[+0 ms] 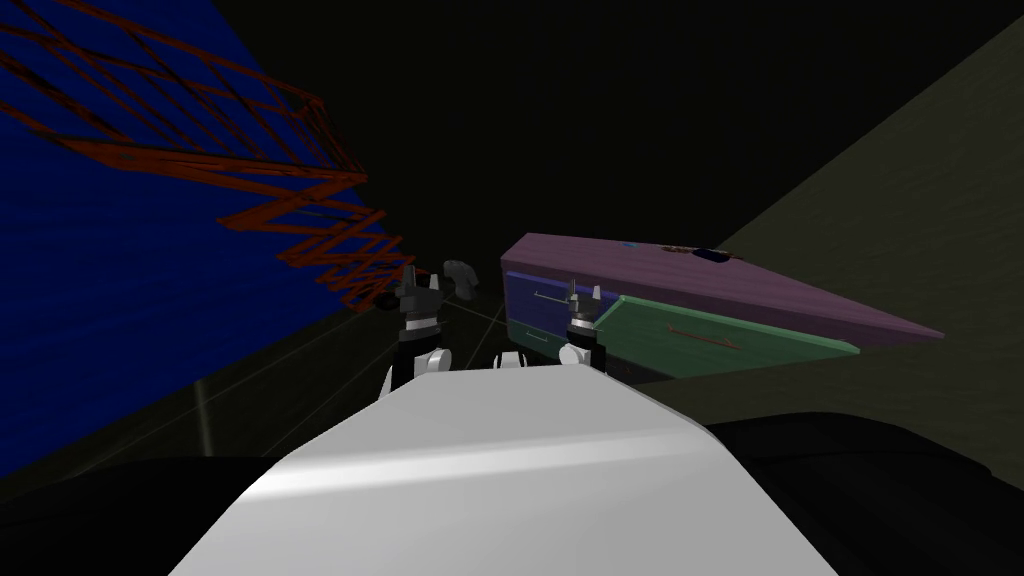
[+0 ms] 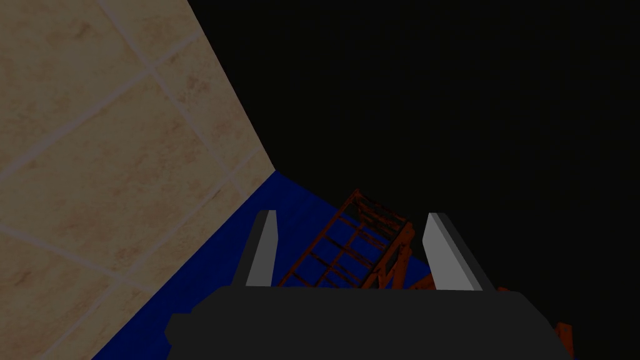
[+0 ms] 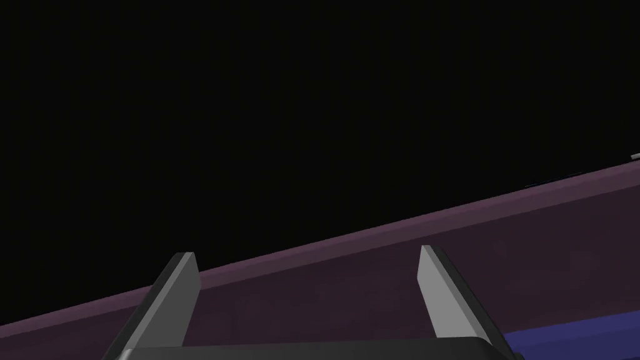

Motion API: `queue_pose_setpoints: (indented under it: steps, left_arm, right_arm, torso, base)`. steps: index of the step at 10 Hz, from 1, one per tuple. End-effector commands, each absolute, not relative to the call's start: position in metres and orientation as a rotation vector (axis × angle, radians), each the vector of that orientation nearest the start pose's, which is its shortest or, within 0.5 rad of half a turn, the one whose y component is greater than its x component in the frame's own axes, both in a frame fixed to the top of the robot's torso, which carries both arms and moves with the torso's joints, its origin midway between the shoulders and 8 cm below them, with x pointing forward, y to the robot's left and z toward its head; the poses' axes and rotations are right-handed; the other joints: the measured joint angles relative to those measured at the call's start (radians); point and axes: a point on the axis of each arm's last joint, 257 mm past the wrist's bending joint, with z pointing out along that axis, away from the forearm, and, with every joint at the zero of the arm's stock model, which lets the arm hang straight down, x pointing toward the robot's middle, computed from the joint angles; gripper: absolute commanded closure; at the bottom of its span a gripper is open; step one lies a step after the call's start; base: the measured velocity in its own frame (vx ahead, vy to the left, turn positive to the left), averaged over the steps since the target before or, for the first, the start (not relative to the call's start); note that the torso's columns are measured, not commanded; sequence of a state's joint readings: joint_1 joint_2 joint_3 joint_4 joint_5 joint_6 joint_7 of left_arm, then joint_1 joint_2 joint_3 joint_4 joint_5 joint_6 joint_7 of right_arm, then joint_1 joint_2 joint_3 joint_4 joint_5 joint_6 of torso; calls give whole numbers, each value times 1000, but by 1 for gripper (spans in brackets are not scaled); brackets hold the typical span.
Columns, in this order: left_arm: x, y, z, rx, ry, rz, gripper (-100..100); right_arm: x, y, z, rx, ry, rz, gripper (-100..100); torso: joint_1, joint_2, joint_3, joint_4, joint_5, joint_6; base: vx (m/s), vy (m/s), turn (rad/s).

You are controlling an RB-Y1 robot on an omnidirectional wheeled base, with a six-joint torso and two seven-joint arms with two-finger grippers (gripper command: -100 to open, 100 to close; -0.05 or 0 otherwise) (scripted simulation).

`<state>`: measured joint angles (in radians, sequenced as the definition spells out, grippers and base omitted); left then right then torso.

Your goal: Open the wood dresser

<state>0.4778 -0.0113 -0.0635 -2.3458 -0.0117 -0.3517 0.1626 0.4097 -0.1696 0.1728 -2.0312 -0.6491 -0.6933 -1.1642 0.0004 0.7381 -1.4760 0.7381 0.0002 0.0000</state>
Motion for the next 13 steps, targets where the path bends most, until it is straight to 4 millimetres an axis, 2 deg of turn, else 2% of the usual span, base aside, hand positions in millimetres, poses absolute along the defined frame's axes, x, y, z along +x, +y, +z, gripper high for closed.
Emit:
queue_pose_setpoints:
  steps: [1, 4, 5, 6, 9, 11, 12, 13]
  left_arm:
    - [359, 257, 32, -783, 607, -1501, 0]
    - [359, 257, 32, -783, 607, -1501, 0]
    - [359, 257, 32, -783, 607, -1501, 0]
    - [359, 257, 32, -783, 607, -1501, 0]
    - [359, 257, 32, -783, 607, -1501, 0]
    - [359, 257, 32, -783, 607, -1501, 0]
    - [359, 257, 32, -783, 607, -1501, 0]
    - [359, 257, 32, -783, 607, -1501, 0]
  right_arm:
    - [379, -305, -62, -1346, 522, -2728, -100]
    - [382, -306, -72, -1307, 607, -2634, -100]
    - [386, -307, -83, -1292, 671, -2571, -100]
    - [386, -307, -83, -1274, 684, -2549, -100]
    - [393, -308, -105, -1226, 813, -2404, -100]
    - [393, -308, -105, -1201, 828, -2376, -100]
    - [396, -308, -116, -1178, 887, -2308, -100]
    - [396, -308, -116, -1165, 894, -2294, -100]
  torso:
    - [0, 0, 0, 0, 0, 0]
    - [-1, 0, 0, 0, 0, 0]
    - [0, 0, 0, 0, 0, 0]
    - [1, 0, 0, 0, 0, 0]
    - [-1, 0, 0, 0, 0, 0]
    - [-1, 0, 0, 0, 0, 0]
    - [-2, 0, 0, 0, -1, 0]
    - [-1, 0, 0, 0, 0, 0]
  base:
    - [2, 43, 6]
    - [1, 27, 6]
    - [2, 46, 13]
    - [3, 44, 6]
    - [1, 46, 9]
    - [0, 28, 3]
    - [1, 26, 14]
    - [1, 31, 6]
